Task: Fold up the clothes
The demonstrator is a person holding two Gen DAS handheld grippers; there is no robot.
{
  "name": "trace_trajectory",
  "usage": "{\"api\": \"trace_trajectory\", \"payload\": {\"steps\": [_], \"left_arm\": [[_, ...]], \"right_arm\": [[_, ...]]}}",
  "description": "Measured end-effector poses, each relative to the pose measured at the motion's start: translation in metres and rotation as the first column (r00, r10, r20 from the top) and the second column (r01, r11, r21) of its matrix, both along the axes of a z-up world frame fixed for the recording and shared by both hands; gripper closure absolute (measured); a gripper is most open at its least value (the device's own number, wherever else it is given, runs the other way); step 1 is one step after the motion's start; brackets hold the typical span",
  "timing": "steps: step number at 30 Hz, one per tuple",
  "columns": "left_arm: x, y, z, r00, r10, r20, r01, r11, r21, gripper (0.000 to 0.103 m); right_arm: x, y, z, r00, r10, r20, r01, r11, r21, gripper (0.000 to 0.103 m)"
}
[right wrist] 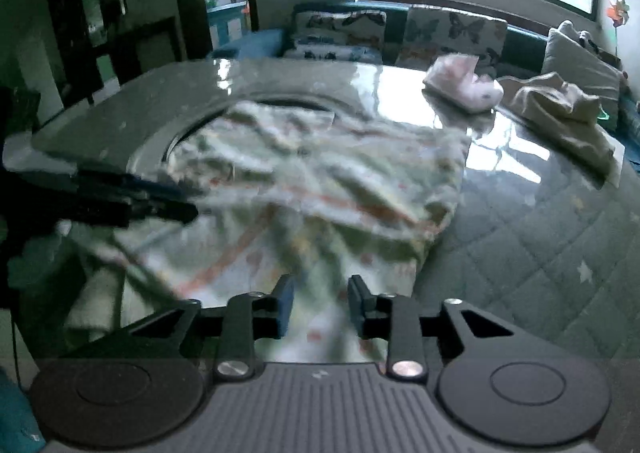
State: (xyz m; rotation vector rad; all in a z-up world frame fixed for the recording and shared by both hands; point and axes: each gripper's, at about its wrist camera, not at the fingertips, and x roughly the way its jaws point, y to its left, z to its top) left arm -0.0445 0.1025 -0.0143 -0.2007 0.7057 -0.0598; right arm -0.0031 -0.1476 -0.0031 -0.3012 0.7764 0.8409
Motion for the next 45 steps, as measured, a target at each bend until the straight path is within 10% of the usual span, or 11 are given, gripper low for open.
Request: {"api": "trace_trajectory", "payload": {"steps": [14,24,35,40,45], "left_arm": [[-0.027,-0.014,0.01,0.999,-0.035,-0.022,0.036,0.998,0.059,0.057],[-0.068,-0.029,0.041,0.995,-0.044,-0.088,0.043,0.999,-0.019,0.029],[-0.079,-0.038,0.034,0.974,-0.014,-0.226,-0.017,0.99,-0.138,0.028],[-0.075,-0.038,0.025,0.966,-0.02,-0.258,-0.03,0.982,-0.186,0.038],[-0.069,-0.038,0.024,0.966,-0.047,-0.255,-0.011,0.975,-0.222,0.075]], "right_arm": [[-0.028,-0.012,0.0,0.999,0.001,0.053,-0.001,1.0,-0.011,0.063],[-0.044,-0.025,0.016,0.991,0.04,0.128,-0.034,0.998,-0.054,0.05],[-0.079,-0.029,0.012,0.959,0.182,0.217,-0.15,0.976,-0.155,0.041],[-0.091,-0.026,0.005,0.938,0.249,0.242,-0.209,0.961,-0.182,0.036],[-0.098,-0.023,-0.003,0.92,0.296,0.257,-0.247,0.947,-0.204,0.036]]}}
